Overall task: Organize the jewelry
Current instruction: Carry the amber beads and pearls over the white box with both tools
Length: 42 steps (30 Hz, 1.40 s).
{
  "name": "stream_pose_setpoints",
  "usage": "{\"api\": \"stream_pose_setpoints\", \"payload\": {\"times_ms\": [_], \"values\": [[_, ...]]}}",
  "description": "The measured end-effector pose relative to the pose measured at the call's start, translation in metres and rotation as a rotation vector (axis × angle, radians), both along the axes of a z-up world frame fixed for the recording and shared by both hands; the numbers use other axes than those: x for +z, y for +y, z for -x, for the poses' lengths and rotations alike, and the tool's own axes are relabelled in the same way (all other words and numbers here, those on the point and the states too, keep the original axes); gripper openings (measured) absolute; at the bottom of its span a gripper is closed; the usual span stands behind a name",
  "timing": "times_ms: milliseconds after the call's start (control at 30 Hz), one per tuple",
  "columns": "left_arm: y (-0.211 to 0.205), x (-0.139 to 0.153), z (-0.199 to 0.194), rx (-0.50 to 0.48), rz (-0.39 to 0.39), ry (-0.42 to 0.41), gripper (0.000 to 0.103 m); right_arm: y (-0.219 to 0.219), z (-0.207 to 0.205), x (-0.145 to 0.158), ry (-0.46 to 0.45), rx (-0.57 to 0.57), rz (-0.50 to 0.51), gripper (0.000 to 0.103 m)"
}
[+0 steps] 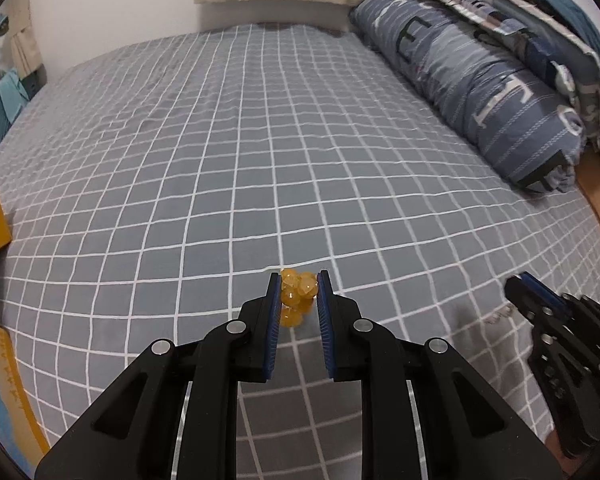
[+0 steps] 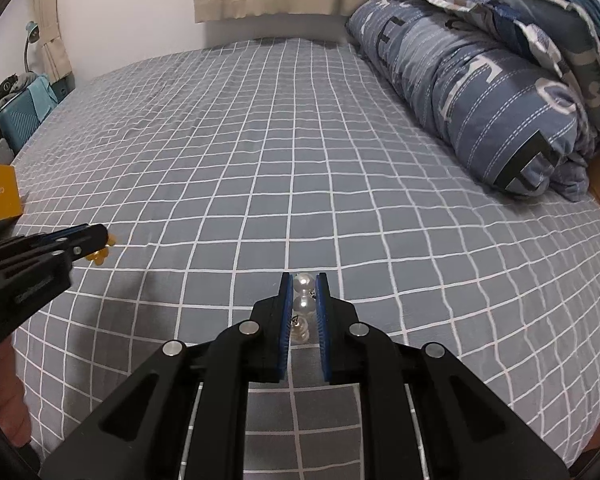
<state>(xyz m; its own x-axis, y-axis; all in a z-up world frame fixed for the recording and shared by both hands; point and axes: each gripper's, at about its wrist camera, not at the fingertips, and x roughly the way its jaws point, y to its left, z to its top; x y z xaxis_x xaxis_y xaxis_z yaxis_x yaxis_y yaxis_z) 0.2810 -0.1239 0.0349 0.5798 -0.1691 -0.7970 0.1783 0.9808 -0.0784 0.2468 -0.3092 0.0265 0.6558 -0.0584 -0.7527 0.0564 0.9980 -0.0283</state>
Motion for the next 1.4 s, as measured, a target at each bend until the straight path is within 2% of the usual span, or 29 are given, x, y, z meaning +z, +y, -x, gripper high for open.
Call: {"api": "stream_pose_setpoints", "payload": {"times_ms": [367,633,933,1400], "values": [[0.009,0.029,0.031,0.003,-0.002,-0.023,0.017,0.014,0.010,0.020,-0.019,0.013,0.013,0.011],[0.033,0.035,0.042,0.033,-0.017,-0.020,0.017,0.023,0.012,0.028,-0.028,0.026,0.030,0.011],[0.056,0.053,0.064,0.038,-0.040,-0.067,0.017,0.040,0.016,0.043,-0.039,0.061,-0.026,0.011],[0.107,0.067,0.091,0.097,-0.030,-0.080,0.017,0.108,0.032,0.062,-0.076,0.156,-0.025,0.011]]}}
